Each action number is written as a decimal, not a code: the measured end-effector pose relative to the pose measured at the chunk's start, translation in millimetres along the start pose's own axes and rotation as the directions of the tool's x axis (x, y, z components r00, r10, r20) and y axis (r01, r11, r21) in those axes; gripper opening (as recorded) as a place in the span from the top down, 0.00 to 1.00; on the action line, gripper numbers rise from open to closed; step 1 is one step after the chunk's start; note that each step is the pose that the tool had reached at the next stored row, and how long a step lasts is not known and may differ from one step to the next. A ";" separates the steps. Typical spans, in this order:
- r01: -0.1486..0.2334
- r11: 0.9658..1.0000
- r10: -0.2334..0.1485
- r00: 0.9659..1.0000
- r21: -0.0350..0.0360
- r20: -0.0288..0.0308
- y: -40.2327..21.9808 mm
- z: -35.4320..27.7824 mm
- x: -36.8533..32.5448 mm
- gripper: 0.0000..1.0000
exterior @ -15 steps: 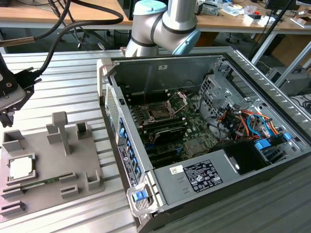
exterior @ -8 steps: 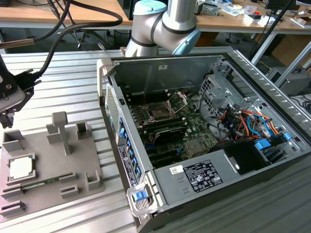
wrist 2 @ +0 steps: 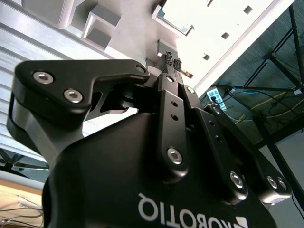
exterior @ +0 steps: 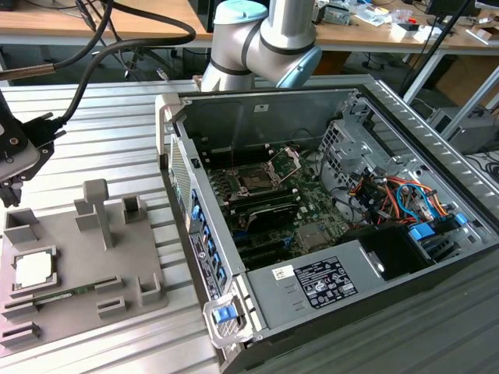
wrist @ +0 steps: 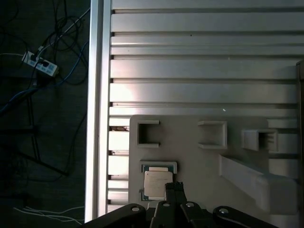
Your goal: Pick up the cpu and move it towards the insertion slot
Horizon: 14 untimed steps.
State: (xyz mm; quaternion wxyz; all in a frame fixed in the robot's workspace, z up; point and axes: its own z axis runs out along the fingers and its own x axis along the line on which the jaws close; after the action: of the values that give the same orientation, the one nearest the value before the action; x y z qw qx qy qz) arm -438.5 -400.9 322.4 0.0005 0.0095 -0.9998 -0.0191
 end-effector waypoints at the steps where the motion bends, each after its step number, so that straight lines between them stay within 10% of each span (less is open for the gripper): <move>1: 0.000 1.000 0.000 1.000 0.000 0.000 -0.1 0.4 0.2 0.89; 14: 0.000 1.000 0.000 1.000 0.000 0.000 -1.4 4.7 1.9 0.89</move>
State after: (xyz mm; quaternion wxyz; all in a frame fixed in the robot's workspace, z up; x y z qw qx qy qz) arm -440.5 -402.1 317.7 0.0004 0.0095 -0.9998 -0.0191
